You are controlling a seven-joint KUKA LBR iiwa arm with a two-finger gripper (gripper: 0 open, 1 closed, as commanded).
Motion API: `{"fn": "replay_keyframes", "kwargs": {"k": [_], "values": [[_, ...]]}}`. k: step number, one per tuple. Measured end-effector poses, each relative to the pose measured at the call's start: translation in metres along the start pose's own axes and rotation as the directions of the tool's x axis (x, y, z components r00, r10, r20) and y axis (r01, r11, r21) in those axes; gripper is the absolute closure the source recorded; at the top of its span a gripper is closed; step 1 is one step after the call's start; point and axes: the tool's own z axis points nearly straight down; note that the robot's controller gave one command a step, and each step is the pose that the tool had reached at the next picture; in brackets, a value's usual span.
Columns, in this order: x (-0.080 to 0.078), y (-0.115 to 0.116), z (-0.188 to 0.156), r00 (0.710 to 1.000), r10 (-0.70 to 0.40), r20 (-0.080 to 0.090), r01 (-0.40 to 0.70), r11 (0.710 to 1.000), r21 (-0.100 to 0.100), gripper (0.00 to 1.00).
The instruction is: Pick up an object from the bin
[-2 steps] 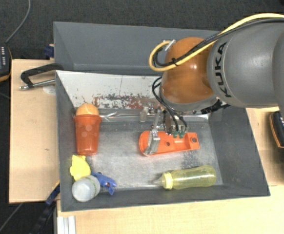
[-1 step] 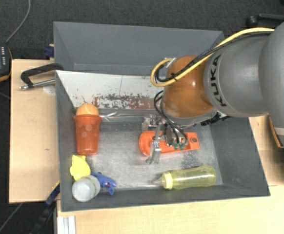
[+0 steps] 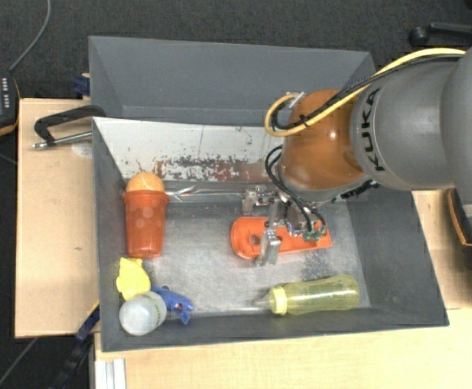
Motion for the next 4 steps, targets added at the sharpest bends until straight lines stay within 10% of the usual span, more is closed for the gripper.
{"fn": "replay_keyframes", "kwargs": {"k": [1, 4], "values": [[0.0129, -0.004, 0.0116, 0.999, 0.051, -0.009, -0.051, 0.999, 0.001, 1.0], [0.0129, -0.0042, 0.0117, 0.999, 0.051, -0.009, -0.051, 0.999, 0.001, 1.0]]}}
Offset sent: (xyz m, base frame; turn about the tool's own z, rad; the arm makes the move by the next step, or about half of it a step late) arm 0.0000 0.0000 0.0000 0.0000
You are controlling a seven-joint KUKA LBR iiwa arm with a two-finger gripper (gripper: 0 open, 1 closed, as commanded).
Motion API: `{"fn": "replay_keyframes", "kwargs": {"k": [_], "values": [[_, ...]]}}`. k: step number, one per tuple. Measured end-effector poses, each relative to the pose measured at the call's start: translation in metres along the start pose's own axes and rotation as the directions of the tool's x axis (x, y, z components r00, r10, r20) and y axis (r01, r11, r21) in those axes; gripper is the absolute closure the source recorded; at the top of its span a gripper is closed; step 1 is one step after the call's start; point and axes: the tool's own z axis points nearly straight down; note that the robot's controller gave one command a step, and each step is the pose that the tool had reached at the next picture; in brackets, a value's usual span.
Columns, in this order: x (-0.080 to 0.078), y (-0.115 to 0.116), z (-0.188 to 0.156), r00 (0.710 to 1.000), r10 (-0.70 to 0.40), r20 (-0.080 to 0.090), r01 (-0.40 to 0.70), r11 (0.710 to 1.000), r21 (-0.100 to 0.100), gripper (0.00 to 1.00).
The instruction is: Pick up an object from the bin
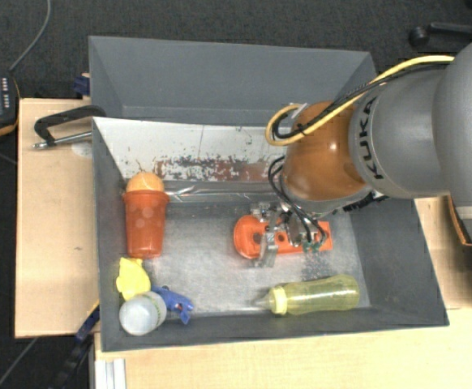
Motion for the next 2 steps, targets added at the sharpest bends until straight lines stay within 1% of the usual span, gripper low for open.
{"fn": "replay_keyframes", "kwargs": {"k": [2], "values": [[0.0, -0.0001, 0.0, 1.0, 0.0, 0.0, 0.0, 1.0, 0.0, 1.0]]}}
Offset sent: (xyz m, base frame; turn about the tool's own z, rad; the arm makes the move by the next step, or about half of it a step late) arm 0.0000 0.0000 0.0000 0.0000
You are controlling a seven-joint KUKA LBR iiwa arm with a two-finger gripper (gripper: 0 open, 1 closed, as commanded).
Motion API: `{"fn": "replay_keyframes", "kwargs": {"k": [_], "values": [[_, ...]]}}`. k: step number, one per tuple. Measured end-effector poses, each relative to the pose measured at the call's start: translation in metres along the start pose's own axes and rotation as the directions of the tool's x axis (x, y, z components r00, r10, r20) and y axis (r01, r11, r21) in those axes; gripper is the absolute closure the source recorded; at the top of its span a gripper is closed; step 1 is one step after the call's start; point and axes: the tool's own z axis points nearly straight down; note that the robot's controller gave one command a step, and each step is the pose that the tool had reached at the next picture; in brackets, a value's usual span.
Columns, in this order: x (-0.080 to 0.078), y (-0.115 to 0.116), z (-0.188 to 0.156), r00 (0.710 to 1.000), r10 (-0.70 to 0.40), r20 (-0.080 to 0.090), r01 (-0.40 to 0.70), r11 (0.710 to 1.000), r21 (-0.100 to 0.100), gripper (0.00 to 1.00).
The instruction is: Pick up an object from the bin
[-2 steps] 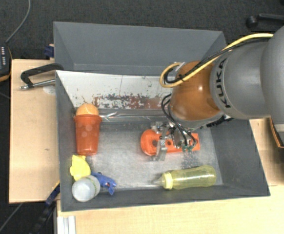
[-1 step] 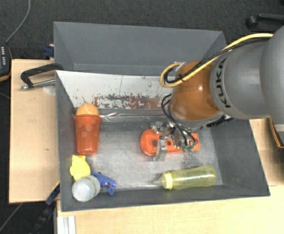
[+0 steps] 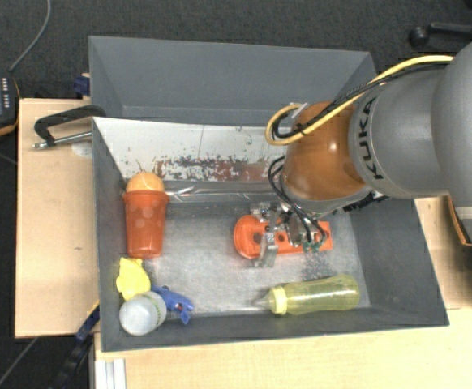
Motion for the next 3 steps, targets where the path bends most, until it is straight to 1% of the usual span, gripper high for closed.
{"fn": "replay_keyframes", "kwargs": {"k": [3], "values": [[0.0, 0.0, 0.0, 1.0, 0.0, 0.0, 0.0, 1.0, 0.0, 1.0]]}}
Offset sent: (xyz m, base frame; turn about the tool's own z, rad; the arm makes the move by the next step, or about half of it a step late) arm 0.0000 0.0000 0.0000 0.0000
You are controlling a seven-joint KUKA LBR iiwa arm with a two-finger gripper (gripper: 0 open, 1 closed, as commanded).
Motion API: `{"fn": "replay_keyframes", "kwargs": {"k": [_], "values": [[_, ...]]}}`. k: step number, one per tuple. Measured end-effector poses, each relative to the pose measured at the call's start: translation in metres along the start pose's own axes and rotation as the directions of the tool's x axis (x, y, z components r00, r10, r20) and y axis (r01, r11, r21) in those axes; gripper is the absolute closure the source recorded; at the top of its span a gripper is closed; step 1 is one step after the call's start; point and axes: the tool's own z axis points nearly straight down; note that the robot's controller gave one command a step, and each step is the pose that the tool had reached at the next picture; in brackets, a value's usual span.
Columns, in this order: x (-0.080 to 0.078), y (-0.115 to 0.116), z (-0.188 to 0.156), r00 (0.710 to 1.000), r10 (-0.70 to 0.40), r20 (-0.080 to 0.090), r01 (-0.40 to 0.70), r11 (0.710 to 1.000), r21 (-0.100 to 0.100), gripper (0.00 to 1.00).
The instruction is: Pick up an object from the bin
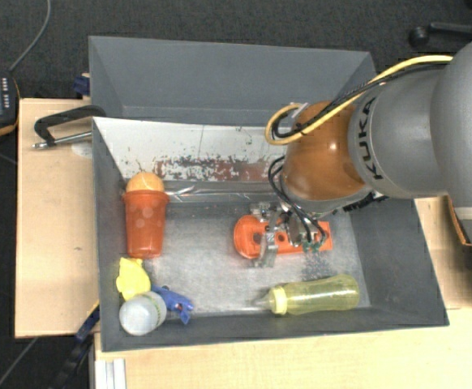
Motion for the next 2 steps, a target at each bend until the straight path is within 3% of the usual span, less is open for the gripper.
{"fn": "replay_keyframes", "kwargs": {"k": [2], "values": [[0.0, 0.0, 0.0, 1.0, 0.0, 0.0, 0.0, 1.0, 0.0, 1.0]]}}
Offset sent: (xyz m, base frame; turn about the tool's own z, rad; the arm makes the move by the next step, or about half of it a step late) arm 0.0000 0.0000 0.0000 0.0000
